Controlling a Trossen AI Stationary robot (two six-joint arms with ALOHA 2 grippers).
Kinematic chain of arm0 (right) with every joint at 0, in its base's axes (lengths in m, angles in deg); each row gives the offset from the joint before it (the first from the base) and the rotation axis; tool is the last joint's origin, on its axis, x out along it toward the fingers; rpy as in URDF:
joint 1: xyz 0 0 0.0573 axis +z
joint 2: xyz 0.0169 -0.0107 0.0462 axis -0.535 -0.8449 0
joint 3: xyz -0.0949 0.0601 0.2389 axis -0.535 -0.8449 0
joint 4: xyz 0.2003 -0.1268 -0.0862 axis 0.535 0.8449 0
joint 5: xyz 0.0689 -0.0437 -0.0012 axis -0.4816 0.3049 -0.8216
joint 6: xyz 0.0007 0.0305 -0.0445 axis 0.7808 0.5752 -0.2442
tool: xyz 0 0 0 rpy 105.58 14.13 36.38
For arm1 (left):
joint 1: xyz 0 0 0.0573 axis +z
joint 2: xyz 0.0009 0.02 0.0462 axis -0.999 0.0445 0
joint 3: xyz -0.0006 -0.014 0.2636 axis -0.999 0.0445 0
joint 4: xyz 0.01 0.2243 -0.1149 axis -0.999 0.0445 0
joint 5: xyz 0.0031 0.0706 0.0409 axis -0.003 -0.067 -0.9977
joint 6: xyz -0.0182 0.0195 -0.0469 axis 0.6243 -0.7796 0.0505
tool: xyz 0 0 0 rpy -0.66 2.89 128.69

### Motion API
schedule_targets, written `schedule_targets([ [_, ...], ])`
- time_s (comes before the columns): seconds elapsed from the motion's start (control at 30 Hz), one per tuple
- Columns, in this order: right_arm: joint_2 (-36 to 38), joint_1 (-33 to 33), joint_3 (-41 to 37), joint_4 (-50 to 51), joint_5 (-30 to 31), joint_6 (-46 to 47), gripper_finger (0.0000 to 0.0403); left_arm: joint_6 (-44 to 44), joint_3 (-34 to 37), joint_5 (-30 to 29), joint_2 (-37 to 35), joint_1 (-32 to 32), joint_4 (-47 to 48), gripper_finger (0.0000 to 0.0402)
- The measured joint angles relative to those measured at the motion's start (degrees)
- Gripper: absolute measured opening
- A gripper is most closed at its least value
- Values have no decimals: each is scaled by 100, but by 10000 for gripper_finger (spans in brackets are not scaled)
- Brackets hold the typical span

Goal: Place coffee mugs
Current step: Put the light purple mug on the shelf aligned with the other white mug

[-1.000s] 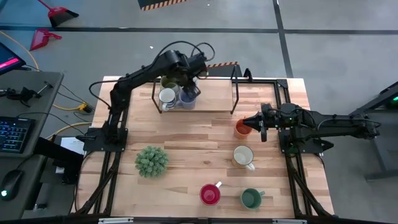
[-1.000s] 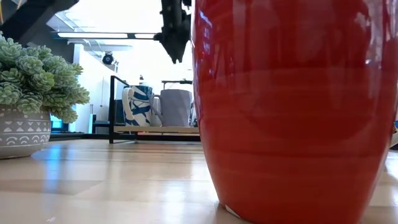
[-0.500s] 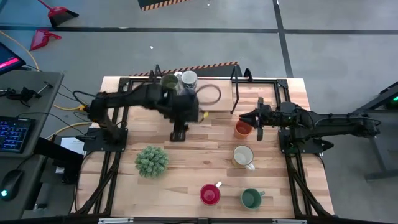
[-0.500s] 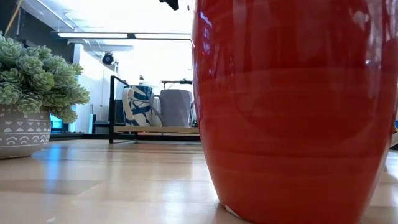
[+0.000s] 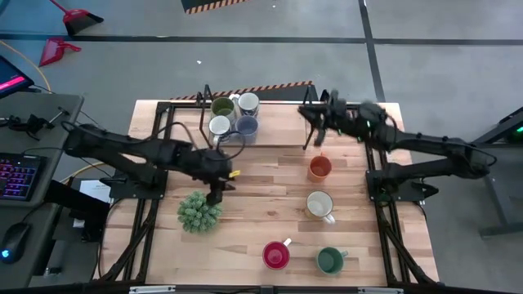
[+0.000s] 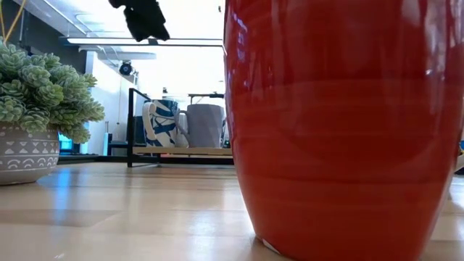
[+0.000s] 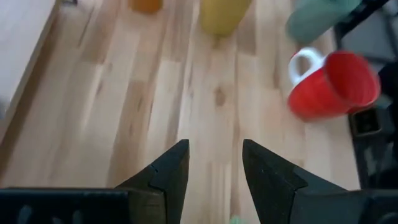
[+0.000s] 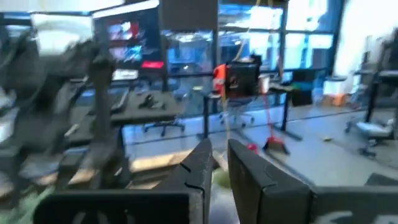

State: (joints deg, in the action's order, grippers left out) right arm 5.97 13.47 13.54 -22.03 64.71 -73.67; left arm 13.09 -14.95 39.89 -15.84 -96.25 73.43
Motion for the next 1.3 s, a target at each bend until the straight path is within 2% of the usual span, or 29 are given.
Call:
schedule_targets([
  [0.1,-572,-461,1147,801,-350,-77,37,6,554,-46,-342,-110,-729,140],
  [0.27,-1743,-1041,3514,3416,-467,-311,37,-187,1066,-107,-568,-202,-1704,140],
  [0.4,-2812,-1249,5298,5270,-465,-458,37,-389,1252,-207,-515,-220,-2154,140],
  [0.5,-3585,-1295,6300,6416,-470,-562,37,-467,1361,-226,-487,-196,-2372,140],
  [0.6,-4261,-1287,6961,7294,-479,-657,37,-545,1356,-244,-491,-192,-2453,140],
  [0.8,-5086,-1171,7305,7735,-507,-766,37,-543,1356,-261,-489,-192,-2441,140],
  [1.03,-5538,-993,6861,7742,-444,-682,37,-456,1356,-261,-487,-286,-2431,140],
  [1.3,-5655,-668,6204,7295,-332,-507,37,-322,1352,-364,-323,-411,-2368,140],
])
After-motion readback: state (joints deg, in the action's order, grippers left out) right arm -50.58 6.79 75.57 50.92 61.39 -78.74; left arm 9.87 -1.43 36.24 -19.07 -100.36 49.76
